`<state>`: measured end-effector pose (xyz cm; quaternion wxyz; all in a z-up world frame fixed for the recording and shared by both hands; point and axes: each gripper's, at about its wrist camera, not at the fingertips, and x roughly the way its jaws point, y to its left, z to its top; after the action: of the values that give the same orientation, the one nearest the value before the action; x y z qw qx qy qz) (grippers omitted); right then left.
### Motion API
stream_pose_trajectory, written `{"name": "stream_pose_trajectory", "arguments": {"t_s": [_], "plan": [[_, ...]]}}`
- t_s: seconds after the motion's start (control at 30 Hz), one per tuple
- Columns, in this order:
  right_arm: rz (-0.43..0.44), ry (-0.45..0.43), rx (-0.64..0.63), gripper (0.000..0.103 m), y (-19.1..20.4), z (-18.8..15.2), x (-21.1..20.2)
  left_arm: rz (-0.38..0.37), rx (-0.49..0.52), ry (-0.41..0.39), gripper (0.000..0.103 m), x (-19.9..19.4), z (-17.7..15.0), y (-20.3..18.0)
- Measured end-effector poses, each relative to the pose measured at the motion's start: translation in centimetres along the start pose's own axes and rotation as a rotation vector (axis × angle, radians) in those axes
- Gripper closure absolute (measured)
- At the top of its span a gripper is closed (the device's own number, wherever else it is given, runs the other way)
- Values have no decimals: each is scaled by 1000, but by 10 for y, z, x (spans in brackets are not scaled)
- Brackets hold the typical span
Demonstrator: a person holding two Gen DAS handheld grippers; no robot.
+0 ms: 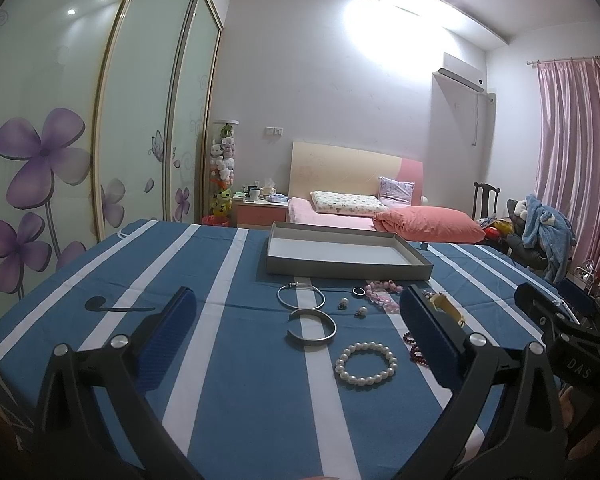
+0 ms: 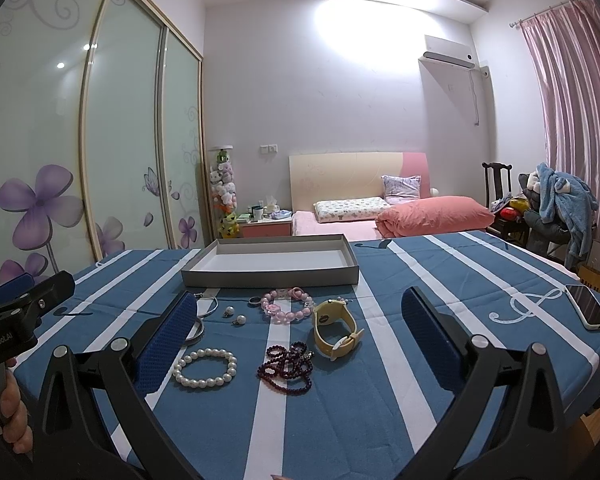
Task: Organize jewelry
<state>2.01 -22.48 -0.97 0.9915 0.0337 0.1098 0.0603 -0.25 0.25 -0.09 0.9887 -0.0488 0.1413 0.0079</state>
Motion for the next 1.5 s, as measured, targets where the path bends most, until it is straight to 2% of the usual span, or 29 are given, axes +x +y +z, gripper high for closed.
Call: {"name": "stream_pose_trajectory", "arguments": {"t_s": [1.5], "plan": [[-2,6,3,2,2,-4,2,1,-1,4,4,3,-2,0]]}}
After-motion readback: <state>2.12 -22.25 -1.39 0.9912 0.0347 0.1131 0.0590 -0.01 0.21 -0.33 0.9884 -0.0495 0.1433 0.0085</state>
